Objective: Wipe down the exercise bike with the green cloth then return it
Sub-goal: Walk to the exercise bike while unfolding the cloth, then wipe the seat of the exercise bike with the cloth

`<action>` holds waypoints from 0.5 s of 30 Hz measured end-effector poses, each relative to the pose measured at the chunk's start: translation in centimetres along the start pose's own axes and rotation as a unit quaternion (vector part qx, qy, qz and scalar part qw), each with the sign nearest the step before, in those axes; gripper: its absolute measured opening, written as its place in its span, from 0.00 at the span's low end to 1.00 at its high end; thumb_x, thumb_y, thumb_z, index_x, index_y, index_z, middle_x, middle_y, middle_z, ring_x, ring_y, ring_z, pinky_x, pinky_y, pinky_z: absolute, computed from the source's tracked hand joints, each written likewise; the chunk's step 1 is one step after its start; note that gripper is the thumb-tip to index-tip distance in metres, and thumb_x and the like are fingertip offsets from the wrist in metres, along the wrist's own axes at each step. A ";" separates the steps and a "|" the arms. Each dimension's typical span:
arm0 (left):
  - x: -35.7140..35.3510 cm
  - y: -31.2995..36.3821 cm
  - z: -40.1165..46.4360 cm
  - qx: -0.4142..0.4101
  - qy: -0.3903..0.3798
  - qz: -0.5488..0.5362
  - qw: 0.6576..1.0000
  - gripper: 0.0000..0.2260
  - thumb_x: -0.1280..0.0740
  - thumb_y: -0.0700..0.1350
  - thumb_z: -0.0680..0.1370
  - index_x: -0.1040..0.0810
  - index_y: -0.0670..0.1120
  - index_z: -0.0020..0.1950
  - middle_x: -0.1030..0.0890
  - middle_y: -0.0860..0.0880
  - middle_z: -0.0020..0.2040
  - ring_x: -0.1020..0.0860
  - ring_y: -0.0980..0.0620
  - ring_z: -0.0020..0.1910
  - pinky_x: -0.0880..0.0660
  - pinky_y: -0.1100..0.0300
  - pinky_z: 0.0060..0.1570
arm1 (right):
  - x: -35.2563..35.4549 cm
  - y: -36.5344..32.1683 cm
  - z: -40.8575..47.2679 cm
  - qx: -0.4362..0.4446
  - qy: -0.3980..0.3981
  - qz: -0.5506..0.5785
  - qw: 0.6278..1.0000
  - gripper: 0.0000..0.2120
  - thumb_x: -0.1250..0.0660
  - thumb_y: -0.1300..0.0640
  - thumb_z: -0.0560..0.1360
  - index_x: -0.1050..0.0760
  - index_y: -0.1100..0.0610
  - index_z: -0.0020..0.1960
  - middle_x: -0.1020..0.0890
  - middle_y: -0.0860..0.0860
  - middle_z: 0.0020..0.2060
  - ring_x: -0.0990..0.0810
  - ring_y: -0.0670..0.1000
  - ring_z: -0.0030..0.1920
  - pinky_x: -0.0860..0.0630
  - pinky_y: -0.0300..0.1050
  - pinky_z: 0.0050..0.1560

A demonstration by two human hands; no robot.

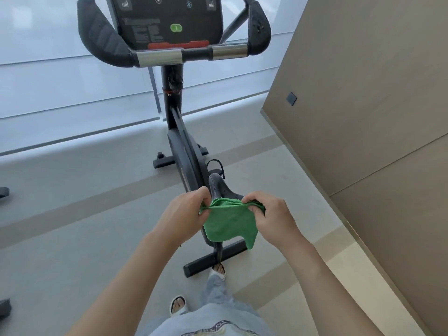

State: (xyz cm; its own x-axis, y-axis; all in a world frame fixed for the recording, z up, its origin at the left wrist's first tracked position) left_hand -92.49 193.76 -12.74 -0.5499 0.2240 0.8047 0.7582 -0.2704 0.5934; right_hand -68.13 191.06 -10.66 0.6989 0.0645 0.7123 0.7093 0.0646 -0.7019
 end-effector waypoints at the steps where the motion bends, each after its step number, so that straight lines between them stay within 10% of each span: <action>1: -0.3 -0.2 0.9 0.003 -0.004 0.000 1.000 0.09 0.31 0.39 0.78 0.28 0.51 0.48 0.20 0.54 0.42 0.22 0.50 0.41 0.21 0.51 0.42 | -0.1 0.7 1.1 -0.003 -0.007 -0.001 1.000 0.16 0.33 0.69 0.79 0.16 0.51 0.55 0.16 0.40 0.46 0.20 0.35 0.51 0.29 0.24 0.50; 15: -4.2 -3.9 11.1 0.111 -0.002 0.026 0.993 0.08 0.35 0.39 0.81 0.22 0.47 0.57 0.18 0.51 0.52 0.21 0.47 0.48 0.25 0.52 0.44 | -6.5 8.7 14.6 -0.022 -0.051 -0.010 0.998 0.15 0.38 0.68 0.79 0.18 0.55 0.57 0.15 0.50 0.52 0.19 0.50 0.52 0.27 0.40 0.54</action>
State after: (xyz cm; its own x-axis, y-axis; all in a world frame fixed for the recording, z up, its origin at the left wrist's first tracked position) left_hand -89.30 204.23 -18.67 -0.5071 0.2181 0.8338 0.8444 -0.0681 0.5314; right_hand -67.82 205.69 -21.44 0.6727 0.1650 0.7213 0.7286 0.0225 -0.6846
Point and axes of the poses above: each hand's wrist, its own z-axis towards the middle knuckle, its own x-axis out of the back of the hand, y = z × x, the point moved 2 cm from there along z, towards the middle knuckle
